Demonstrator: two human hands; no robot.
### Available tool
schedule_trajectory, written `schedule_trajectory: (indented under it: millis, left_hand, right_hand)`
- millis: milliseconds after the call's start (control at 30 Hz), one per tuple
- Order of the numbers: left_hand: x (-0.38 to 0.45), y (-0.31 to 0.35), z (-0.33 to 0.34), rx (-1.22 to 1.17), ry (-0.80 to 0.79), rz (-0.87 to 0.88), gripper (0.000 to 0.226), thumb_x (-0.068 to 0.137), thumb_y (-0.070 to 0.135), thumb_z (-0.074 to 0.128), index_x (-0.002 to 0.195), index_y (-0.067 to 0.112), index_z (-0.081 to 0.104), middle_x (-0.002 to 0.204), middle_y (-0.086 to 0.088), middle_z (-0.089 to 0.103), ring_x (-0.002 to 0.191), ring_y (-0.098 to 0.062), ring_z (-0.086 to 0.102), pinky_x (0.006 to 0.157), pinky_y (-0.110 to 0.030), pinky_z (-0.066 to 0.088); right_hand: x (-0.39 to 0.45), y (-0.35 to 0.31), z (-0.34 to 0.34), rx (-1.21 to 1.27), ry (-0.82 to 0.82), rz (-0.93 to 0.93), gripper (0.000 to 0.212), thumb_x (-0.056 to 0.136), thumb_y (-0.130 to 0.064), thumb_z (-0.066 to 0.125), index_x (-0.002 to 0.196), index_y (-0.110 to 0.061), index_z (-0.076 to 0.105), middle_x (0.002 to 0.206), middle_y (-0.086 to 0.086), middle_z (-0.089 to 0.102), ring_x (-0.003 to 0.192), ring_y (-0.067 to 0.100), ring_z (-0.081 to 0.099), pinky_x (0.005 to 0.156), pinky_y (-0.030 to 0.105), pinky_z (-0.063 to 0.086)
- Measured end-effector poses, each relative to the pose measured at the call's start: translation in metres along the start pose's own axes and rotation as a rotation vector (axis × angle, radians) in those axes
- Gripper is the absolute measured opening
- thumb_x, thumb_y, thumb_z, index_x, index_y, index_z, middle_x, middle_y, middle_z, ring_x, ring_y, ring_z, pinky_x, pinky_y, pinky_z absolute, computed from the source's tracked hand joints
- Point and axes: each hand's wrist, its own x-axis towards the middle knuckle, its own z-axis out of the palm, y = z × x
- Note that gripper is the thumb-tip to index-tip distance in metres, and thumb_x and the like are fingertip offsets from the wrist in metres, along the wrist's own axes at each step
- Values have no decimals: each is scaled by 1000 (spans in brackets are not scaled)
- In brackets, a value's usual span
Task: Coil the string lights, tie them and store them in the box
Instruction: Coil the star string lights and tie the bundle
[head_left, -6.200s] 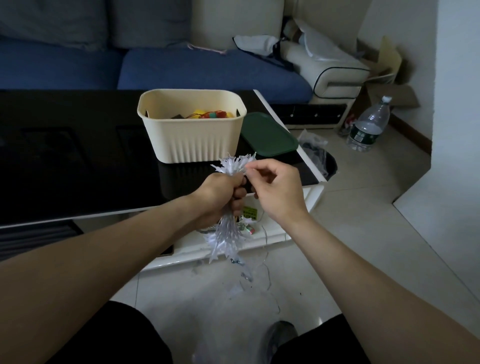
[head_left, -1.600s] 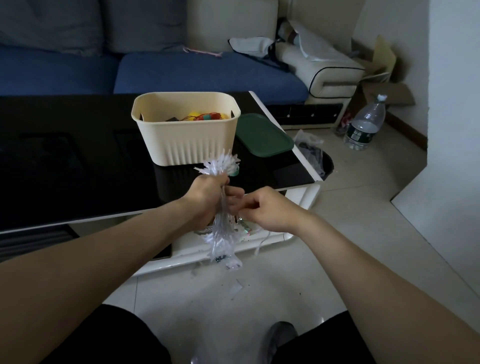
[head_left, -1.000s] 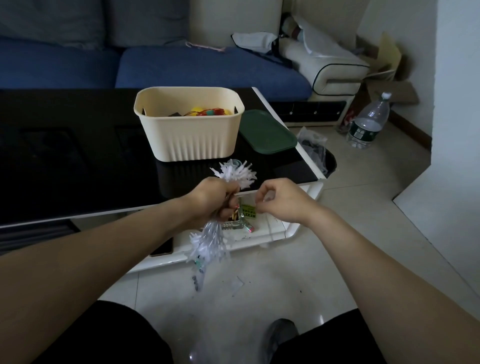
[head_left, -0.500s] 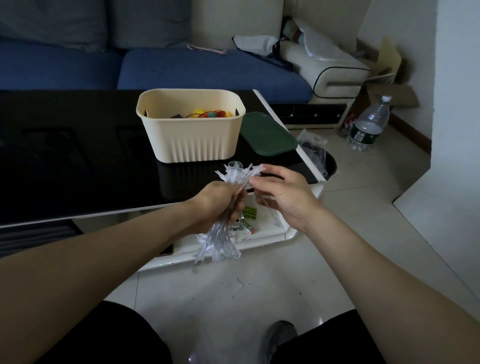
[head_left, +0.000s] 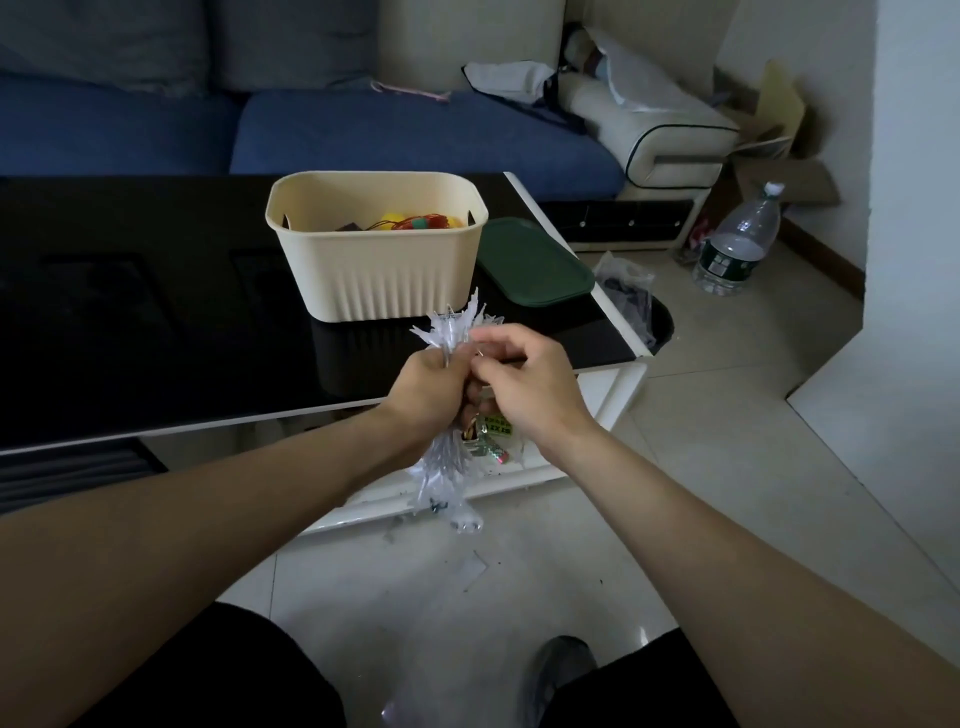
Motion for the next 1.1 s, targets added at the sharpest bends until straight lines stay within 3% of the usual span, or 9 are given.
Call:
schedule_trajectory:
  millis: [100,267,400,533,633,800,933,1033,1100]
  left_hand:
    - [2,1,-4,39,42,22,44,105,27,44,69,4,54,52,-7,50,45,-20,45,48,-30,40]
    - [7,6,-13,-6,96,-35,42,104,26,46,70,5,55,56,-10,52,57,-26,49,65,-42,45]
    - [8,21,-15,-195,166,-60,32,104,18,40,78,5,51,57,-6,58,50,-24,52,64,-41,47]
    - [7,35,-22,-402,210,-90,28,107,22,36,95,2,51,68,-8,67,58,-24,69,63,-39,60]
    - [6,42,-25,-505,166,-117,30,107,26,37,90,6,50,53,-2,57,50,-21,61,57,-35,57]
    - [4,47,-27,-508,13,-105,32,107,25,34,77,17,42,56,3,32,46,-13,30,55,-29,37]
    - [-3,51,-19,-494,-69,-80,29,106,21,38,78,15,45,57,2,37,50,-12,35,59,-27,37]
    - [-8,53,-13,-507,-19,-107,30,106,26,39,80,13,47,63,-1,46,50,-14,43,54,-28,44]
    - [-8,51,-16,-415,31,-120,36,106,31,38,83,7,52,64,-5,55,54,-18,52,56,-29,49]
  right_hand:
    - [0,-2,-1,-140,-99,-1,35,97,-13,61,129,-26,67,65,-9,58,60,12,58,55,29,52]
    - [-10,-9,-8,-106,-410,118,62,100,-13,57,152,-35,33,76,12,56,60,27,50,43,30,44]
    - [-10,-5,-11,-98,-264,48,34,96,-18,67,126,-5,56,78,12,68,65,23,65,61,34,56]
    - [-4,2,-18,-196,-211,-99,5,93,-16,71,96,-15,75,78,-2,75,74,7,71,76,27,57]
    - [-7,3,-15,-148,-296,-16,9,89,-17,75,97,-20,78,91,-5,78,90,11,72,89,30,58]
    - [-2,-9,-12,59,-46,32,23,88,-21,73,110,-19,68,109,-3,70,105,10,65,95,34,50]
    - [-12,-22,1,140,-309,35,17,102,-25,53,101,-21,70,93,-7,72,94,6,67,90,26,51]
    - [-18,-22,13,195,-436,30,24,106,-28,46,94,-12,60,84,19,64,79,24,66,84,34,55]
    - [-17,-17,16,175,-492,34,25,106,-28,45,93,-10,58,78,23,61,69,25,63,81,39,55]
